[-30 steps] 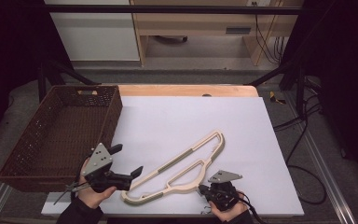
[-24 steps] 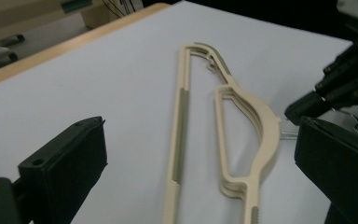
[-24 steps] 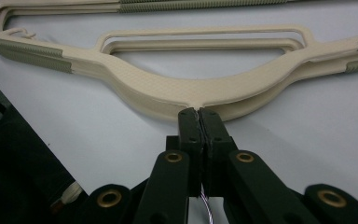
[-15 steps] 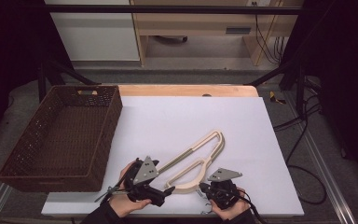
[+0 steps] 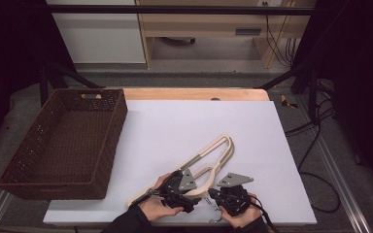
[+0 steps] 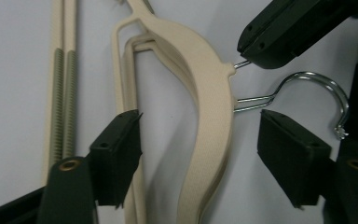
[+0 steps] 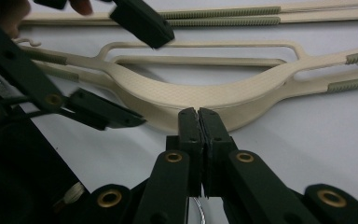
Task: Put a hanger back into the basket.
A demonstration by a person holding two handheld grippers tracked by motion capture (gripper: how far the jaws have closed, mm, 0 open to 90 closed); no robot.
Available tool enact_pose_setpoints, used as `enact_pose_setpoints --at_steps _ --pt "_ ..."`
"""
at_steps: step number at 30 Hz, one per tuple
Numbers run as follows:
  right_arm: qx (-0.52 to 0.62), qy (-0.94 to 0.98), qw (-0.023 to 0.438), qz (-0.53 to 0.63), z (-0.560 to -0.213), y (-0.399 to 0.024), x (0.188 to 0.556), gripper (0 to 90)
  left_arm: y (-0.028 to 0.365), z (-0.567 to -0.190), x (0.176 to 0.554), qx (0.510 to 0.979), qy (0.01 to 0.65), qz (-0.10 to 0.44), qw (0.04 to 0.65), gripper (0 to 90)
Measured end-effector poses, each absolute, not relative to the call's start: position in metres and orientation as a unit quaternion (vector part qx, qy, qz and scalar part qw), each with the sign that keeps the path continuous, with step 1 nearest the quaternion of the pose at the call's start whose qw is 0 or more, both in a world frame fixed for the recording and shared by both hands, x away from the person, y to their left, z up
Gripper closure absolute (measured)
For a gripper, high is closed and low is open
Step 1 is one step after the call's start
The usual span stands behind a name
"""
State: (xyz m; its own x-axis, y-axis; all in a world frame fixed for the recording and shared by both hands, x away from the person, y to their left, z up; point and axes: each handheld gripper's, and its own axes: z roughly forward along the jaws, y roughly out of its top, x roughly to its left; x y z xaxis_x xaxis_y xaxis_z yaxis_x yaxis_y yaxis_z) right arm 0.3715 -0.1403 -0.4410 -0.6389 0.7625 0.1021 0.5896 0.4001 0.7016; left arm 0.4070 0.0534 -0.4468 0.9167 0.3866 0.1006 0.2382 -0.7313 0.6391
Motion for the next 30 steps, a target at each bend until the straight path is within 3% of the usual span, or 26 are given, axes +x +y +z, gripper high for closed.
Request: enact_pose_setpoints --at_steps 8,15,24,30 --pt "0.403 0.831 0.121 0.365 -0.44 -0.141 0.371 89.3 0.041 -0.454 0.407 0.928 0.165 0.12 0.313 57.4" --pt "0.396 0.833 0.125 0.365 -0.44 -0.141 0.371 89.3 0.04 -0.453 0.407 0.931 0.163 0.116 0.306 69.5" --pt "0.388 0.83 0.123 0.38 -0.437 -0.143 0.371 87.9 0.04 -0.446 0.401 0.934 0.15 0.129 0.296 72.6" --pt "0.402 0.782 0.15 0.453 -0.415 -0.169 0.368 73.4 0.049 -0.435 0.403 0.93 0.158 0.135 0.304 74.2"
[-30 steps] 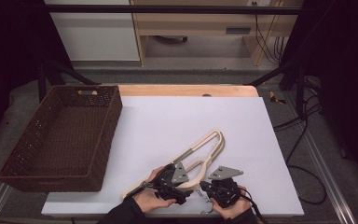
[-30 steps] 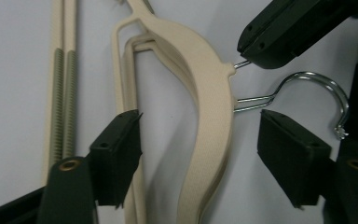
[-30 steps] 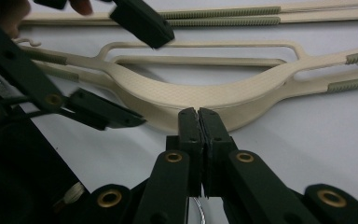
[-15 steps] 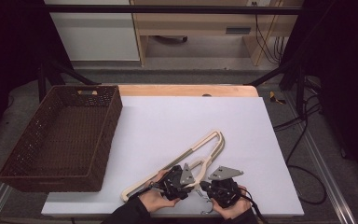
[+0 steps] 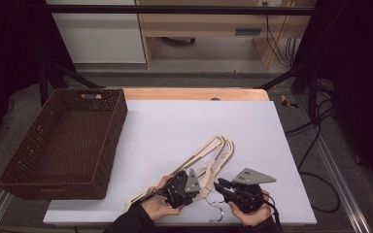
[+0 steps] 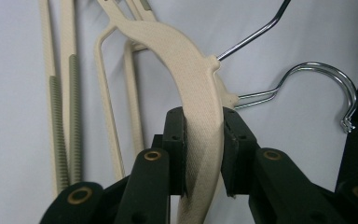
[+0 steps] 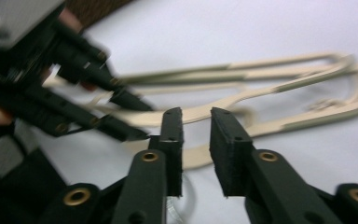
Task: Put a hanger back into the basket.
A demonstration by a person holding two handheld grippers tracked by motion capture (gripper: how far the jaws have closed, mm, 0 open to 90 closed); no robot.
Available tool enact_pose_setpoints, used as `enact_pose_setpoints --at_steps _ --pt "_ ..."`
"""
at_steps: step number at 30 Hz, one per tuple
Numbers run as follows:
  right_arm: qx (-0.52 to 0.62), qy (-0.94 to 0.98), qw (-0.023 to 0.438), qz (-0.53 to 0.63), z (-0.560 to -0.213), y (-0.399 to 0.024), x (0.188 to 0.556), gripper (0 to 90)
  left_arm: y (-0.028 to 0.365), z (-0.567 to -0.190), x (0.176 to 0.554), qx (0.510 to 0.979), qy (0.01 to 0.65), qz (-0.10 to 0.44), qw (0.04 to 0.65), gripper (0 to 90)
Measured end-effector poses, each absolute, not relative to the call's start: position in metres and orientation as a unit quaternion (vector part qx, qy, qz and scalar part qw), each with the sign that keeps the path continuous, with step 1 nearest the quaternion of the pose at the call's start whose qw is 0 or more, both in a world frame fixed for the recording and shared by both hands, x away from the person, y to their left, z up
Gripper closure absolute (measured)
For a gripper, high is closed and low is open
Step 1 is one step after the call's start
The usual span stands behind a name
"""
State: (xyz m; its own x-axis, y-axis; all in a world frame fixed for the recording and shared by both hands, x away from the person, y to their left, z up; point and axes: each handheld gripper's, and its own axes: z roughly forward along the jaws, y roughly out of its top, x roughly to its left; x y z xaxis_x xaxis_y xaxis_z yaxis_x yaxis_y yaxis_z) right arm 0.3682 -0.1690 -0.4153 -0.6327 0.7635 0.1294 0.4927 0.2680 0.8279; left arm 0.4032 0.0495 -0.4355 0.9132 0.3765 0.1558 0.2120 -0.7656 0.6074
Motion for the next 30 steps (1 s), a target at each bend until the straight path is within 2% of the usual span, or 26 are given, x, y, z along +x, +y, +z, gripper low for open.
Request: enact_pose_setpoints --at_steps 1,2,4,6,7,8,9,12,15,24,30 --pt "0.402 0.782 0.15 0.453 -0.415 -0.169 0.368 73.4 0.049 -0.435 0.403 0.93 0.158 0.135 0.304 74.3" --pt "0.414 0.76 0.167 0.472 -0.411 -0.181 0.368 68.7 0.053 -0.433 0.404 0.928 0.16 0.136 0.307 74.5" --pt "0.421 0.75 0.175 0.479 -0.41 -0.187 0.369 65.8 0.054 -0.431 0.404 0.928 0.161 0.137 0.306 74.6" --pt "0.431 0.732 0.19 0.492 -0.411 -0.205 0.374 52.3 0.058 -0.428 0.405 0.926 0.166 0.138 0.31 75.0" --pt "0.431 0.732 0.19 0.492 -0.411 -0.205 0.374 52.3 0.058 -0.428 0.405 0.926 0.166 0.138 0.31 75.1" --pt "0.437 0.725 0.192 0.498 -0.414 -0.212 0.377 45.1 0.061 -0.425 0.405 0.923 0.17 0.141 0.314 75.2" --pt "0.437 0.725 0.192 0.498 -0.414 -0.212 0.377 45.1 0.061 -0.425 0.405 0.923 0.17 0.141 0.314 75.4" --pt "0.447 0.717 0.195 0.498 -0.422 -0.223 0.383 33.8 0.07 -0.417 0.408 0.918 0.18 0.144 0.323 76.2" --pt "0.45 0.716 0.196 0.496 -0.426 -0.226 0.384 31.1 0.075 -0.413 0.409 0.915 0.186 0.147 0.328 76.6" --pt "0.441 0.721 0.208 0.493 -0.433 -0.228 0.388 14.0 0.104 -0.393 0.42 0.898 0.225 0.171 0.337 80.6" --pt "0.441 0.724 0.212 0.485 -0.436 -0.228 0.388 11.1 0.117 -0.39 0.427 0.88 0.262 0.188 0.35 83.3"
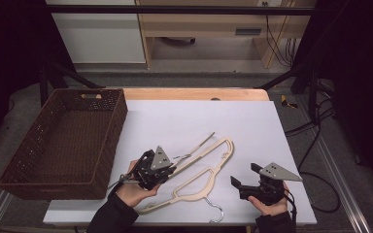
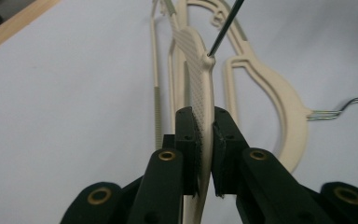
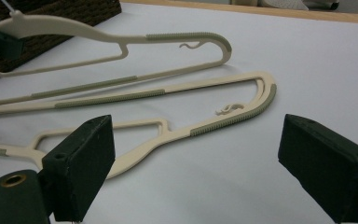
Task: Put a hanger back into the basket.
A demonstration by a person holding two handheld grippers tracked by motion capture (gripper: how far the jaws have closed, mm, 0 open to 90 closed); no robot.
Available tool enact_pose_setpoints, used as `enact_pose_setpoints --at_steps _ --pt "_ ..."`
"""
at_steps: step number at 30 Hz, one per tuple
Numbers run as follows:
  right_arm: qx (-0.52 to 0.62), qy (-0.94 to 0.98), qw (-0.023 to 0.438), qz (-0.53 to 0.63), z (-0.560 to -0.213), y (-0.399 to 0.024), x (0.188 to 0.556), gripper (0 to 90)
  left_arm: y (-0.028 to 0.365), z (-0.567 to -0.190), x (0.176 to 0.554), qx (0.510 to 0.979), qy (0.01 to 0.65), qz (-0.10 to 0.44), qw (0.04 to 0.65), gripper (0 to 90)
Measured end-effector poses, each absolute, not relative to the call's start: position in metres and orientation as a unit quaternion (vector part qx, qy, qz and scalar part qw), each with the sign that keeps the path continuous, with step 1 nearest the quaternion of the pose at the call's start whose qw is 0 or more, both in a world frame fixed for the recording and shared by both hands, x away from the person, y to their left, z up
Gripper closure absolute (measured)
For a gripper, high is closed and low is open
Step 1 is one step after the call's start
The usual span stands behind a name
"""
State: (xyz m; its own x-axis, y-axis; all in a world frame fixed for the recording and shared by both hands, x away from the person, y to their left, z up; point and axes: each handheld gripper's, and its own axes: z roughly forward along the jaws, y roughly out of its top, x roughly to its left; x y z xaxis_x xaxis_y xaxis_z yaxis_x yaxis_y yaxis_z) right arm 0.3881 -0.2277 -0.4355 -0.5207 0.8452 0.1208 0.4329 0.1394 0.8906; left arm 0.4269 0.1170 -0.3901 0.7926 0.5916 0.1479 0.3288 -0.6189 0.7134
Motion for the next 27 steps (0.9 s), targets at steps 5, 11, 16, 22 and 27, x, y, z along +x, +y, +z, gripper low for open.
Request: enact_pose_setpoints --at_steps 5,11,16,22,27 --pt "0.438 0.727 0.213 0.484 -0.436 -0.228 0.389 10.7 0.129 -0.39 0.435 0.869 0.282 0.192 0.359 85.3" --pt "0.441 0.724 0.213 0.486 -0.436 -0.229 0.388 9.9 0.146 -0.386 0.441 0.852 0.306 0.204 0.372 85.8" --pt "0.439 0.724 0.214 0.487 -0.436 -0.23 0.388 9.0 0.162 -0.371 0.437 0.834 0.312 0.217 0.401 85.9" --pt "0.434 0.721 0.217 0.495 -0.433 -0.234 0.387 7.0 0.177 -0.353 0.431 0.823 0.312 0.219 0.422 85.9" --pt "0.435 0.717 0.22 0.498 -0.43 -0.235 0.387 6.0 0.184 -0.339 0.426 0.818 0.308 0.219 0.434 85.9"
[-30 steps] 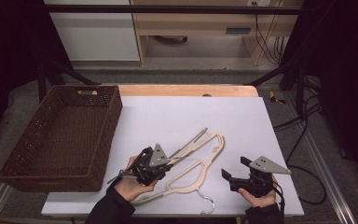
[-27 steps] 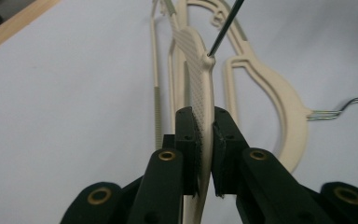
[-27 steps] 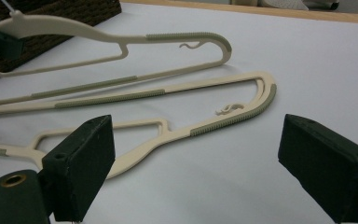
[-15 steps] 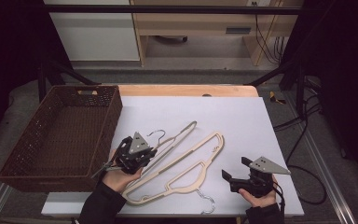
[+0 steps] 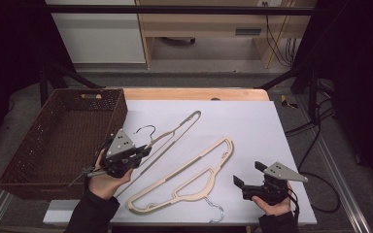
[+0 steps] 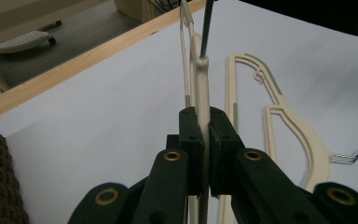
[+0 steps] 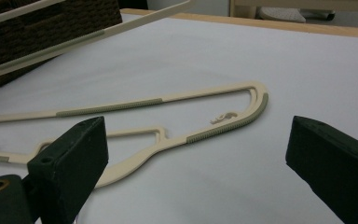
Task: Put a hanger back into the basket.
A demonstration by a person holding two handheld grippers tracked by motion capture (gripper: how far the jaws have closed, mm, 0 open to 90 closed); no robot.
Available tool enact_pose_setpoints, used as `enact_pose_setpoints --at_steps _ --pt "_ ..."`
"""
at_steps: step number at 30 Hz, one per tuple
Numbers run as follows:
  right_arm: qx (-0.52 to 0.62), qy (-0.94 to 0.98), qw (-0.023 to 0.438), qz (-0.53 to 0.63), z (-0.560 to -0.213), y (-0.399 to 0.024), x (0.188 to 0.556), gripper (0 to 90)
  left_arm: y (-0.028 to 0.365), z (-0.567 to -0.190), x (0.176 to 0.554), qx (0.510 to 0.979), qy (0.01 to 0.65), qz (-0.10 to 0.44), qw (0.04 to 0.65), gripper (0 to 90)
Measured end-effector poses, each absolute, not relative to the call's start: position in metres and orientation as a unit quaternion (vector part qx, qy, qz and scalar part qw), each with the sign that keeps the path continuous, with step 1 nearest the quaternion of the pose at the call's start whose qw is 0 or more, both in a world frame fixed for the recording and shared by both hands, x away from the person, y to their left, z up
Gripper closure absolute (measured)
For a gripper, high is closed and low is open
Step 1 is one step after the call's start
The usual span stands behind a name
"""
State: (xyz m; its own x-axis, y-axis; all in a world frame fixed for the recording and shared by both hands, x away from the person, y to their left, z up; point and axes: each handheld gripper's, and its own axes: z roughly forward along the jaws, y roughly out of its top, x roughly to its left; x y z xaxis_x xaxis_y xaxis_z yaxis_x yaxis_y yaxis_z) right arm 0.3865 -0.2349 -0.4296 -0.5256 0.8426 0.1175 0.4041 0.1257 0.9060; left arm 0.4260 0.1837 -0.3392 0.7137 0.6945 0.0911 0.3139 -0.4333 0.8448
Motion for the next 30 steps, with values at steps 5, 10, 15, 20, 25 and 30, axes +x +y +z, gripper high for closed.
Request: enact_pose_setpoints --at_steps 5,10,15,20,25,30 --pt "0.431 0.714 0.226 0.503 -0.426 -0.237 0.387 5.4 0.194 -0.319 0.42 0.803 0.301 0.209 0.471 85.9" --pt "0.433 0.711 0.224 0.507 -0.425 -0.238 0.387 4.9 0.203 -0.3 0.42 0.801 0.29 0.203 0.482 85.9" --pt "0.426 0.711 0.227 0.511 -0.424 -0.24 0.387 4.6 0.215 -0.278 0.423 0.802 0.282 0.209 0.482 85.9" --pt "0.418 0.711 0.224 0.519 -0.422 -0.241 0.387 4.6 0.231 -0.262 0.43 0.795 0.285 0.212 0.491 85.9" --pt "0.415 0.711 0.225 0.521 -0.42 -0.242 0.388 4.6 0.258 -0.25 0.442 0.79 0.295 0.224 0.489 85.9" --pt "0.415 0.711 0.225 0.521 -0.42 -0.243 0.388 4.6 0.278 -0.247 0.451 0.79 0.3 0.24 0.478 85.9"
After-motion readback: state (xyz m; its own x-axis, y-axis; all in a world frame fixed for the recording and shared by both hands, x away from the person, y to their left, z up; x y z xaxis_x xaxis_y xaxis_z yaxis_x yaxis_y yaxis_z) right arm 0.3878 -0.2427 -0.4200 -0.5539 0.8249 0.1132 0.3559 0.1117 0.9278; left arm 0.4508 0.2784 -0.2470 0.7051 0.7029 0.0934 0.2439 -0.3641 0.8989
